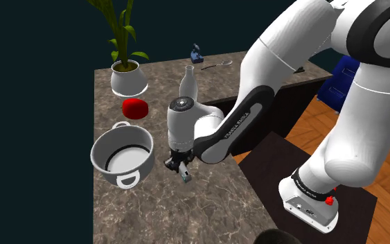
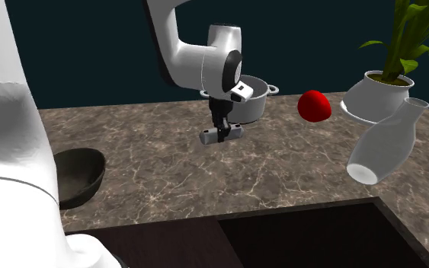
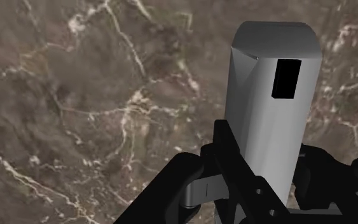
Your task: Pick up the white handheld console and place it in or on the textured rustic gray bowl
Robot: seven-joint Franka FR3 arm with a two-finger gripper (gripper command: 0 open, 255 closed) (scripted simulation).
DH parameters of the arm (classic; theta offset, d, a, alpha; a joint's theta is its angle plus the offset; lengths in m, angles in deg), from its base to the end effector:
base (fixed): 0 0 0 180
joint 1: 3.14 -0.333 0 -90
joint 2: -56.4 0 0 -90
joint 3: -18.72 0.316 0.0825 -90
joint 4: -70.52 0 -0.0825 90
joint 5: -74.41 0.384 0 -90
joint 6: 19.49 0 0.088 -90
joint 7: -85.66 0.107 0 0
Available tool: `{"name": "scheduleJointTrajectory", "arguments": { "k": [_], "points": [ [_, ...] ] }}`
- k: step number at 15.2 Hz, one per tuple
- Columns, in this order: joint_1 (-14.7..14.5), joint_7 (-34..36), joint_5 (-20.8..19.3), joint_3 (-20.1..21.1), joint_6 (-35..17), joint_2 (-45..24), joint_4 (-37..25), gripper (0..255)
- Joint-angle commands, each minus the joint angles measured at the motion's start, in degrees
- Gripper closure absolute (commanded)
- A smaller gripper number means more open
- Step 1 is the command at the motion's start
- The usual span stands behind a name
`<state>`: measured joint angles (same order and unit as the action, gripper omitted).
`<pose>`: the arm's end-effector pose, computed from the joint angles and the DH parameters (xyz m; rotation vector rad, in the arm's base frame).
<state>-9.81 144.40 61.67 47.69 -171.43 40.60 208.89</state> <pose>0.3939 0.2998 0.2124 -3.0979 0.3467 0.0239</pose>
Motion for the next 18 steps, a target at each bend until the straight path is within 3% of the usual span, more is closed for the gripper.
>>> {"name": "scheduleJointTrajectory", "arguments": {
  "k": [1, 18],
  "points": [
    [0.78, -1.23, 1.68, 1.02, 1.45, 1.57, -0.05, 255],
    [3.56, -9.92, 14.26, 5.09, 14.02, 14.71, -1.65, 255]
  ]
}}
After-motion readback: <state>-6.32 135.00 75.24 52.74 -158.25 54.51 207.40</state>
